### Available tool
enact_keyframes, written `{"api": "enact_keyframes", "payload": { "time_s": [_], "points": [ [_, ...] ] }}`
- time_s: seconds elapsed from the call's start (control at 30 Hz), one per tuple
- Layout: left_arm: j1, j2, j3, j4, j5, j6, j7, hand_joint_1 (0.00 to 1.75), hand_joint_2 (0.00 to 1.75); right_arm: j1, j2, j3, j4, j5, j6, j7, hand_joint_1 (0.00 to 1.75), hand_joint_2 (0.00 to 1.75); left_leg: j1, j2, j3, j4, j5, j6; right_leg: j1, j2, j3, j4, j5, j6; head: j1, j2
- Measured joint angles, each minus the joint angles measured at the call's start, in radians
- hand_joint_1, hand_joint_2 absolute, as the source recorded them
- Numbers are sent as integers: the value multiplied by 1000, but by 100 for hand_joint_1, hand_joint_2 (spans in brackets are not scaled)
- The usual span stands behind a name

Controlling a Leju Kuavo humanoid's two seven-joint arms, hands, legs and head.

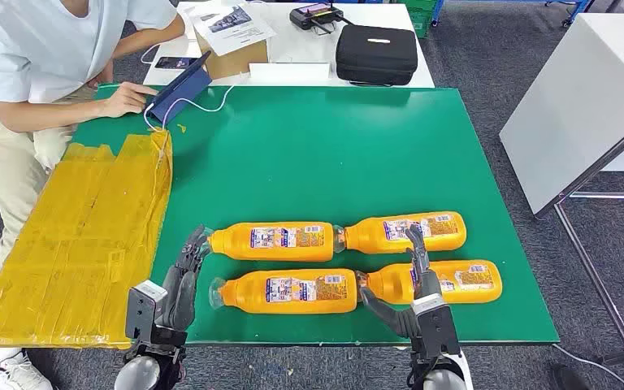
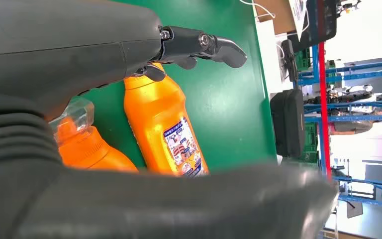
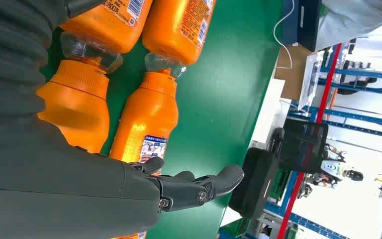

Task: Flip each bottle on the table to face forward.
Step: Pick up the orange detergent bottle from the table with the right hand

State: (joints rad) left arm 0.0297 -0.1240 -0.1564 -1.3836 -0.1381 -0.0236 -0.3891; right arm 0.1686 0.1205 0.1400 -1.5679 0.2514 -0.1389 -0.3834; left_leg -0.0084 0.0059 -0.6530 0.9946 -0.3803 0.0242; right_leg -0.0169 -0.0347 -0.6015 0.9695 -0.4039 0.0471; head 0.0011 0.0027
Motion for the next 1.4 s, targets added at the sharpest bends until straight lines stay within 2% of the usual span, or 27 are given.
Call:
{"api": "enact_keyframes", "payload": {
  "time_s": [0.17,0.3,0.73,0.77,0.87,0.9,1.17,1.3,1.37,1.4],
  "points": [
    [0,0,0,0,0,0,0,0,175,0,0,0,0,0,0,0,0,175,0,0,0,0,0,0,0,0,0,0,0,0,0,0],
    [0,0,0,0,0,0,0,166,175,0,0,0,0,0,0,0,16,175,0,0,0,0,0,0,0,0,0,0,0,0,0,0],
    [0,0,0,0,0,0,0,168,175,0,0,0,0,0,0,0,18,175,0,0,0,0,0,0,0,0,0,0,0,0,0,0],
    [0,0,0,0,0,0,0,170,175,0,0,0,0,0,0,0,33,175,0,0,0,0,0,0,0,0,0,0,0,0,0,0],
    [0,0,0,0,0,0,0,175,175,0,0,0,0,0,0,0,117,175,0,0,0,0,0,0,0,0,0,0,0,0,0,0],
    [0,0,0,0,0,0,0,175,175,0,0,0,0,0,0,0,132,175,0,0,0,0,0,0,0,0,0,0,0,0,0,0],
    [0,0,0,0,0,0,0,175,175,0,0,0,0,0,0,0,144,175,0,0,0,0,0,0,0,0,0,0,0,0,0,0],
    [0,0,0,0,0,0,0,175,175,0,0,0,0,0,0,0,171,175,0,0,0,0,0,0,0,0,0,0,0,0,0,0],
    [-2,-1,0,-1,12,3,-29,175,175,-3,1,2,-3,-24,23,-27,172,175,0,0,-1,0,0,0,0,0,0,0,0,0,0,0],
    [-7,-2,0,-5,29,8,-67,175,175,-11,4,6,-10,-55,51,-66,167,175,0,0,-1,0,1,0,0,0,-1,0,1,0,0,0]
  ]
}}
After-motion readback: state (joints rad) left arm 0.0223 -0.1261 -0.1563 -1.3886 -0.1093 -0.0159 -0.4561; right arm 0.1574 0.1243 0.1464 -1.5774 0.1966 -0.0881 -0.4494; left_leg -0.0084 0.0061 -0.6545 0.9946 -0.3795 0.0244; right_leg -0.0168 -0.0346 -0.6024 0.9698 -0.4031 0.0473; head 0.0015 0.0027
